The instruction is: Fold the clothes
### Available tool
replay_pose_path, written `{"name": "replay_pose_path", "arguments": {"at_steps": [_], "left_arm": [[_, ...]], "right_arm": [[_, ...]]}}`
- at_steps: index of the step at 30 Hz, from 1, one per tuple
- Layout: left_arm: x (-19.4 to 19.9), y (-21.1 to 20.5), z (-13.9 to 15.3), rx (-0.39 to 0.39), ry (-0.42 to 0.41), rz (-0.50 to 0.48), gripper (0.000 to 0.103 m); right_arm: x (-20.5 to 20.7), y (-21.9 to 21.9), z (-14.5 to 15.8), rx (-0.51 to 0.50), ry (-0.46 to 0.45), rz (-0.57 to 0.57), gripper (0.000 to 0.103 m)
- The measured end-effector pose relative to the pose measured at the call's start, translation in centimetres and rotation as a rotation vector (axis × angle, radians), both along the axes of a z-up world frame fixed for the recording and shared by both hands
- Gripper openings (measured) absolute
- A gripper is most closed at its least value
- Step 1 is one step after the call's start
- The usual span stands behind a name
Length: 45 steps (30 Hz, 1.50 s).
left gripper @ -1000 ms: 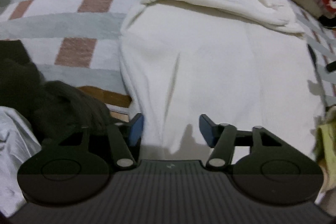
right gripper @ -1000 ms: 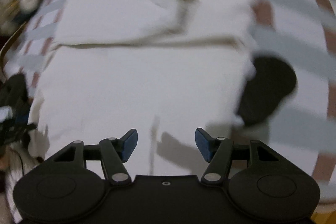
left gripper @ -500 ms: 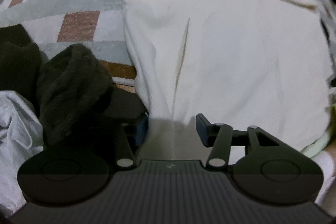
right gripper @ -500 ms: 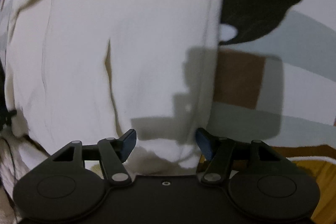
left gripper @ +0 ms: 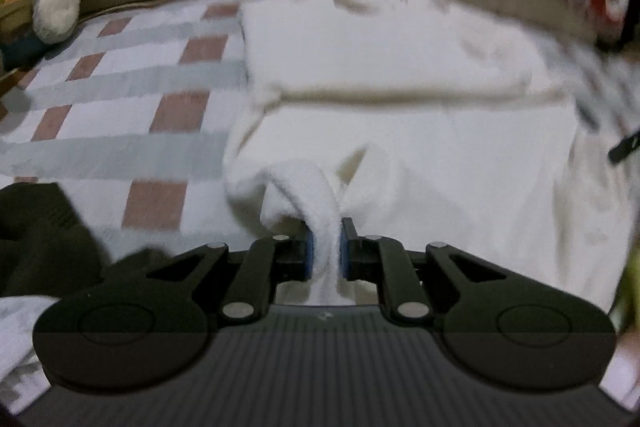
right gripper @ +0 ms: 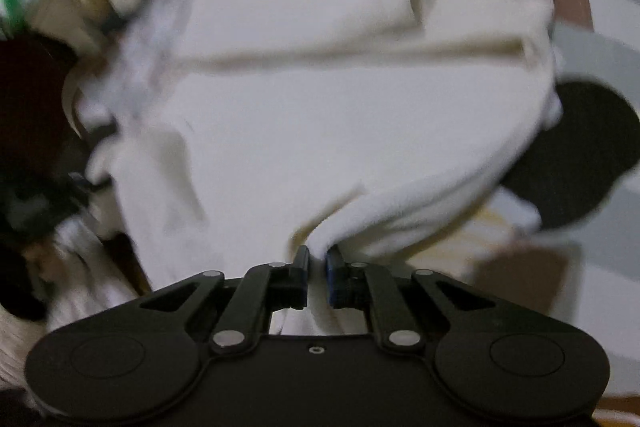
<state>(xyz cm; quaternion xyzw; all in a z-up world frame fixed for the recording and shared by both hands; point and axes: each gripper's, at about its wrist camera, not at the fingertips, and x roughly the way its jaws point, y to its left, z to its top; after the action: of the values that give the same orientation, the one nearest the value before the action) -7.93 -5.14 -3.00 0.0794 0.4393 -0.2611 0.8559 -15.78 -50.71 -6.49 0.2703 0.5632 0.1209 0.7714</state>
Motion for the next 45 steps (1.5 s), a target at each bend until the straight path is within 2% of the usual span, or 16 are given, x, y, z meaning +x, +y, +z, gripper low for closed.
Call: {"name": "replay_pose_path", "arguments": {"at_steps": [6, 9, 11, 12, 13, 15, 18, 20, 23, 26, 36, 37, 38, 40, 42, 45], "left_arm": [[4.4, -1.1, 0.9, -0.166, -0.046, 0.150, 0.012], [6.8, -1.0, -1.0, -0.217, -0.022, 0.241, 0.012], [7.6, -0.2, -2.3, -0.252, 0.029, 0.276, 0.013], [8.0, 0.2, -3.0, -0.270, 0.055, 0.293, 0.014], [8.4, 0.6, -3.6, -0.287, 0.080, 0.310, 0.014], [9.3, 1.4, -4.9, -0.322, 0.131, 0.344, 0.014], [10.4, 2.6, -6.8, -0.373, 0.205, 0.394, 0.015], [10.2, 2.6, -6.9, -0.391, 0.225, 0.409, 0.015], [10.1, 2.1, -6.7, -0.364, 0.207, 0.391, 0.016], [9.7, 2.3, -6.3, -0.351, 0.189, 0.372, 0.016], [8.4, 3.3, -4.2, -0.358, 0.171, 0.340, 0.018], [8.2, 3.5, -3.9, -0.366, 0.174, 0.337, 0.022], [7.8, 4.5, -3.1, -0.414, 0.197, 0.334, 0.029], [6.7, 6.3, -1.6, -0.468, 0.167, 0.298, 0.035], [5.6, 6.9, -1.4, -0.455, 0.145, 0.278, 0.035], [4.7, 5.9, -3.2, -0.394, 0.185, 0.242, 0.035]], "right_arm": [[2.0, -3.3, 3.0, 0.094, -0.228, -0.173, 0.010], [3.3, -4.2, 2.5, -0.014, -0.349, -0.287, 0.013], [4.2, -3.5, 1.1, -0.202, -0.314, -0.344, 0.024], [4.6, -3.1, 0.3, -0.298, -0.294, -0.372, 0.033], [4.4, -2.7, 0.1, -0.330, -0.270, -0.386, 0.044], [3.8, -1.8, -0.3, -0.386, -0.220, -0.410, 0.044], [2.4, -2.4, -0.7, -0.277, -0.211, -0.452, 0.052], [1.6, -2.9, -0.9, -0.201, -0.207, -0.480, 0.055], [0.2, -3.7, -1.3, -0.086, -0.199, -0.520, 0.055], [-0.1, -4.8, -2.6, -0.043, -0.155, -0.532, 0.055], [0.7, -2.7, -3.1, -0.182, -0.098, -0.407, 0.055], [0.7, -2.4, -3.2, -0.196, -0.092, -0.395, 0.055], [0.8, -2.2, -3.3, -0.210, -0.087, -0.382, 0.055], [1.0, -1.8, -3.4, -0.238, -0.075, -0.357, 0.055], [1.1, -1.5, -3.3, -0.252, -0.072, -0.341, 0.055], [1.1, -1.3, -2.9, -0.250, -0.083, -0.334, 0.055]]}}
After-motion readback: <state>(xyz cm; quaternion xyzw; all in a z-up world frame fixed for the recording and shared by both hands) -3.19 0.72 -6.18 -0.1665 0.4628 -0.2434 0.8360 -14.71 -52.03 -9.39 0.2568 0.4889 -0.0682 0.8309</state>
